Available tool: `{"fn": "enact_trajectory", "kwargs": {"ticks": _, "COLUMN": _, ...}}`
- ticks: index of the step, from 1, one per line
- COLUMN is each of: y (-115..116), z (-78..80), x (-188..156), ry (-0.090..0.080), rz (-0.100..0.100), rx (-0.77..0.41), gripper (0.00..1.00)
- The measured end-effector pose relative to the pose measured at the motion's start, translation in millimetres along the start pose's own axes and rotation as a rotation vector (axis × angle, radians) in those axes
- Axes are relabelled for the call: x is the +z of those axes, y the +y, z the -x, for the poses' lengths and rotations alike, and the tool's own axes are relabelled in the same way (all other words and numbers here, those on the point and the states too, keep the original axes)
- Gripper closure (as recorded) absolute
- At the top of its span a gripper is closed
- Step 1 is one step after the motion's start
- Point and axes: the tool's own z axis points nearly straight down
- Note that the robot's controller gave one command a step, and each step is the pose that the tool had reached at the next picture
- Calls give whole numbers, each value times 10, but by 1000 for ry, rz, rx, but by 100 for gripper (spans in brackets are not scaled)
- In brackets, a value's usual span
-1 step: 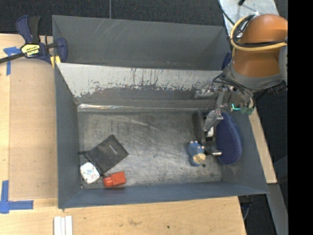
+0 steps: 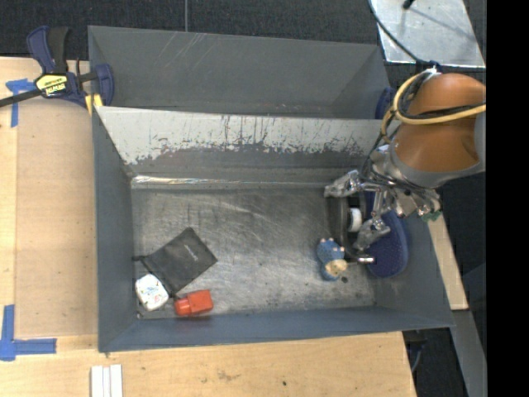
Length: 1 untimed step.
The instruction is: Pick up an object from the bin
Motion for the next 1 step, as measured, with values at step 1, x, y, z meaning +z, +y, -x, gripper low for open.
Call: {"fn": "enact_trajectory", "kwargs": {"ticks": 1, "y": 17, "z": -42, "x": 6, "ry": 1, "rz": 1, "rx": -417, "gripper": 0}}
